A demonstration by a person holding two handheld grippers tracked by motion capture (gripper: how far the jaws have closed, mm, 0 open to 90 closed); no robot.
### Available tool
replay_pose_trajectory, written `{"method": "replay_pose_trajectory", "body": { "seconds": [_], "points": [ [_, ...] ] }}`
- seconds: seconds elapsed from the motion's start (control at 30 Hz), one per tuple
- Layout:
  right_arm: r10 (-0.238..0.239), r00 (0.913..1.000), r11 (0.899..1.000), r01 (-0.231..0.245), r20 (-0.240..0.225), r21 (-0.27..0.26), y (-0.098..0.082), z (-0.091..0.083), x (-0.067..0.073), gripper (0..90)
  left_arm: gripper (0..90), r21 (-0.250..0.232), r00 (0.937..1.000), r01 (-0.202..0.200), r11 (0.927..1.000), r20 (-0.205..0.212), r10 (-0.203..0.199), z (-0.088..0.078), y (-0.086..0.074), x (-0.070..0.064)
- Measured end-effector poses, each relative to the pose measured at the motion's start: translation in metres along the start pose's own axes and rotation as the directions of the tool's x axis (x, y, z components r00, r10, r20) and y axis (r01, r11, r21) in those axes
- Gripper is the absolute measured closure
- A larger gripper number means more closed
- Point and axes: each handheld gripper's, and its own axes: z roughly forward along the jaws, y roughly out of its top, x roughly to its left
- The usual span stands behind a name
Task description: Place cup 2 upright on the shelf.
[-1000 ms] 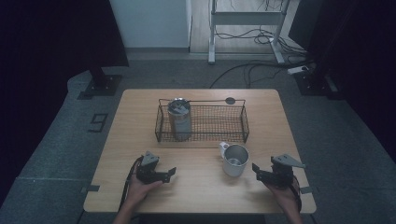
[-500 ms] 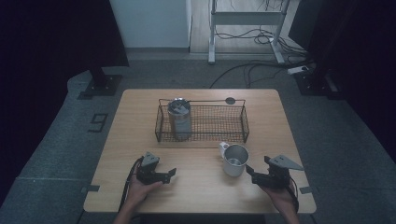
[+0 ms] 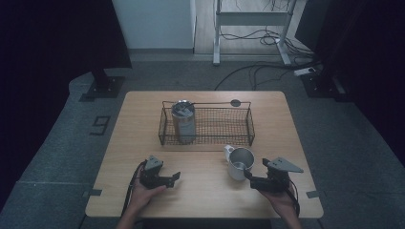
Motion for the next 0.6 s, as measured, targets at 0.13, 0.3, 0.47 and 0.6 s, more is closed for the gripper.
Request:
{"method": "replay_pose_trajectory", "body": {
  "seconds": [0.13,0.3,0.47,0.6],
  "points": [
    [0.000,1.0000,1.000,0.000,-0.001,-0.004,0.002,0.001,0.002,11.3,9.2,0.002,1.0000,0.002,1.0000,0.003,-0.002,0.000,0.000,0.000],
    [-0.008,1.0000,1.000,0.008,-0.006,0.003,0.005,0.006,0.006,8.7,9.1,0.004,1.0000,0.006,1.0000,0.006,-0.006,0.000,0.000,0.000],
    [-0.019,0.9998,1.000,0.019,-0.008,0.024,0.005,0.011,0.009,5.3,9.2,0.005,1.0000,0.007,1.0000,0.006,-0.007,0.000,0.000,0.000],
    [-0.030,0.9996,0.999,0.030,0.000,0.037,0.006,0.016,0.013,1.7,9.3,0.006,0.9999,0.009,0.9999,0.009,-0.009,0.000,0.000,0.001]
  ]
}}
